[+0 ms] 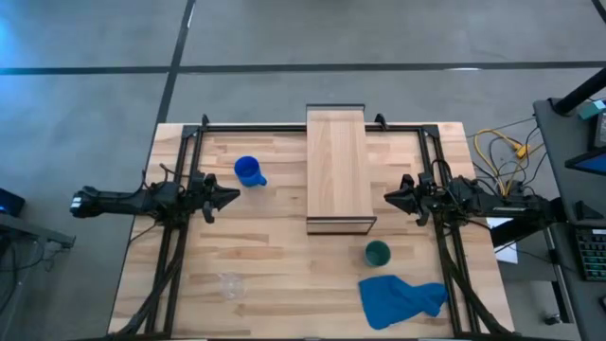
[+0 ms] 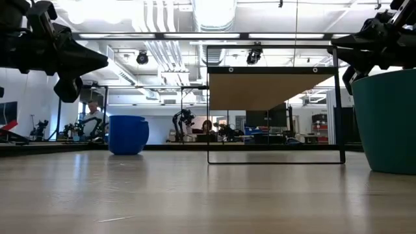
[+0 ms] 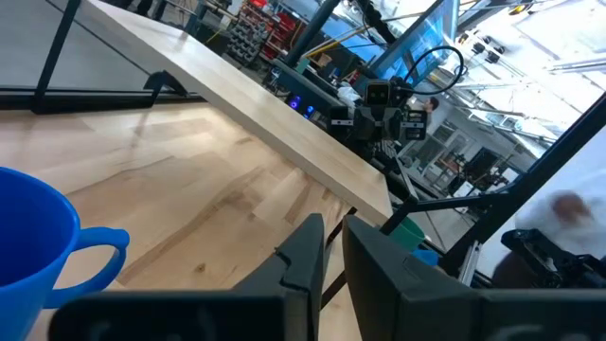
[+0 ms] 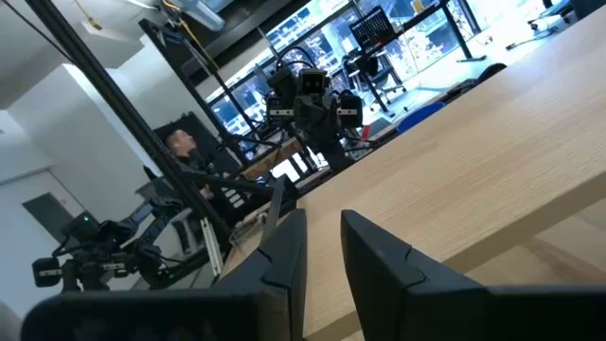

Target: Stack small to large cups/mugs on shelf

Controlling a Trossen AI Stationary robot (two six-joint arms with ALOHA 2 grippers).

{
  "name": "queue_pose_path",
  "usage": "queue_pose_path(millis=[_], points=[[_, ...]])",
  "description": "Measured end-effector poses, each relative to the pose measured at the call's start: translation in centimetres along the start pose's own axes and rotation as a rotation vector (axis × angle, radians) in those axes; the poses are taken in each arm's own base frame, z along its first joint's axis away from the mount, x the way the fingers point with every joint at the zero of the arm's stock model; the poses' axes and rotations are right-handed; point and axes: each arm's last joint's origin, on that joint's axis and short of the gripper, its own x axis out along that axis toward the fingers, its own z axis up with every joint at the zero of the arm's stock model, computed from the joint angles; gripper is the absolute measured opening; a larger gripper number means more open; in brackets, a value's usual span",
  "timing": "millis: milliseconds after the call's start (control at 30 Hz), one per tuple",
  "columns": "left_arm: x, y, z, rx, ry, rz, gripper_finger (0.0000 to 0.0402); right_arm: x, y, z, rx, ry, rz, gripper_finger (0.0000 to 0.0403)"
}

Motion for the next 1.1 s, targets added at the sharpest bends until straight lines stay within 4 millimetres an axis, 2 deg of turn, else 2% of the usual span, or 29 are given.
queue_pose_path(millis=[867, 1100], points=[[0.00, 0.00, 0.00, 0.000, 0.000, 0.000, 0.0029, 0.00, -0.07, 0.06, -0.007, -0.018, -0.026, 0.0063], [0.00, -0.03, 0.23, -0.001, -0.037, 0.018, 0.0029, -0.01, -0.07, 0.12, 0.038, -0.029, -0.030, 0.0063]])
